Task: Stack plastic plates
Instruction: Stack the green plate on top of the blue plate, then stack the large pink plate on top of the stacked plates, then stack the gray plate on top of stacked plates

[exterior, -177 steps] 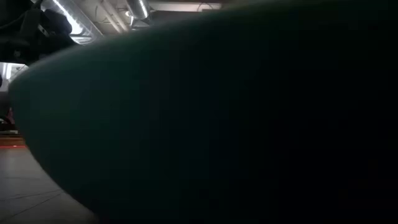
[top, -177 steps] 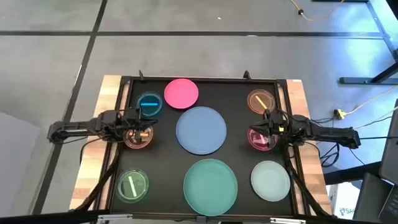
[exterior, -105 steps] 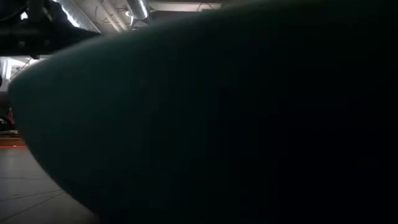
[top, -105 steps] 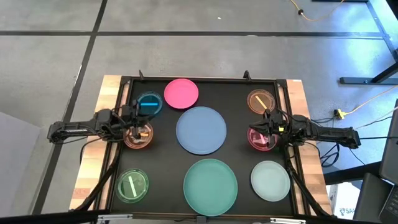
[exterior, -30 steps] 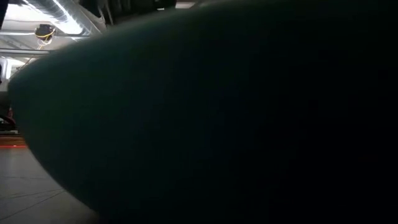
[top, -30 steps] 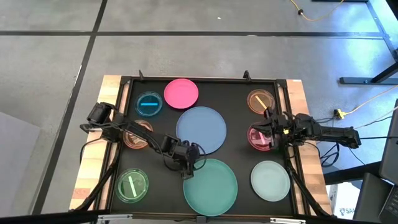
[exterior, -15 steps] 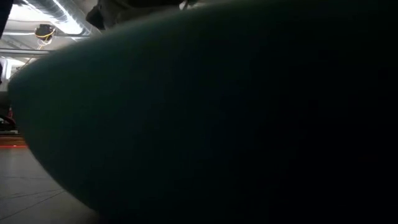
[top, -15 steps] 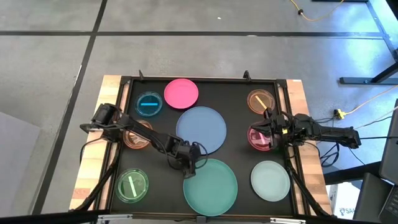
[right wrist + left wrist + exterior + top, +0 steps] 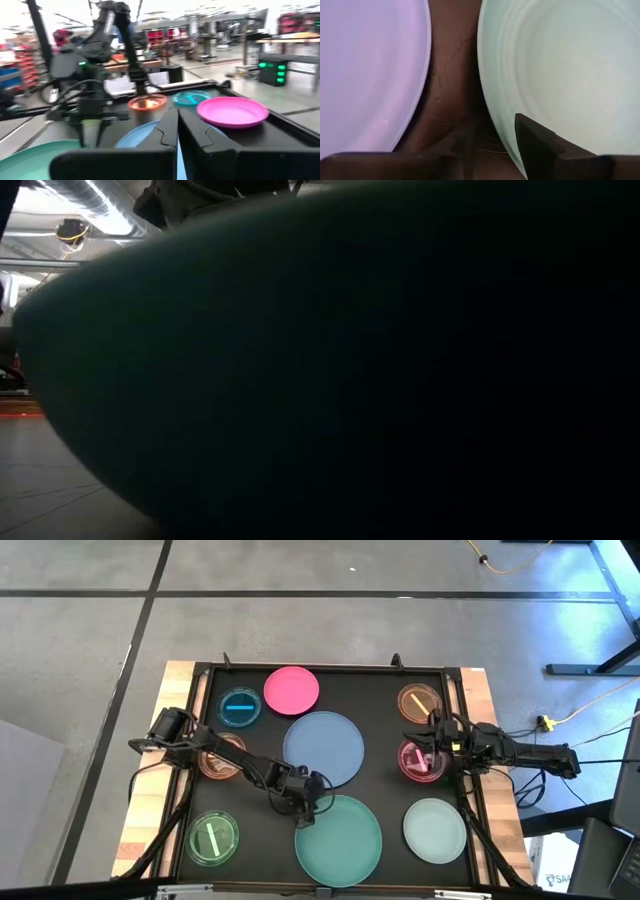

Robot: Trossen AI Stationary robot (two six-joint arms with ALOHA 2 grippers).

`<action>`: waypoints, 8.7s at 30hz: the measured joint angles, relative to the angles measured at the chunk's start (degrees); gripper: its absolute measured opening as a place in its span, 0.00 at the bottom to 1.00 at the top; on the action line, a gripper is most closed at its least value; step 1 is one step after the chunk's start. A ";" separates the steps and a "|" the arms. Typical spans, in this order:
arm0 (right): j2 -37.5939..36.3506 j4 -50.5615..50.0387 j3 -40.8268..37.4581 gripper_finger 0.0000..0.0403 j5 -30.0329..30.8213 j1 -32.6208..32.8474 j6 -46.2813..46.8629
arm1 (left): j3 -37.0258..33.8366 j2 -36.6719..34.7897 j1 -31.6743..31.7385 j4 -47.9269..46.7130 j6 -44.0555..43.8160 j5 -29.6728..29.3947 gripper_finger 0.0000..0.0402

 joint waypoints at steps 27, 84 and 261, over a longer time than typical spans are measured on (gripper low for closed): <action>-0.01 -0.22 0.00 0.02 1.65 0.00 4.67 | 11.95 -1.80 3.40 -8.96 10.48 -3.92 0.02; -0.02 -4.44 0.00 0.02 9.02 0.00 12.00 | 7.57 -4.68 30.51 -19.45 22.64 -11.49 0.26; 25.54 14.83 6.87 0.34 2.04 0.00 1.29 | -14.91 -9.46 -1.45 33.55 36.57 -13.62 0.28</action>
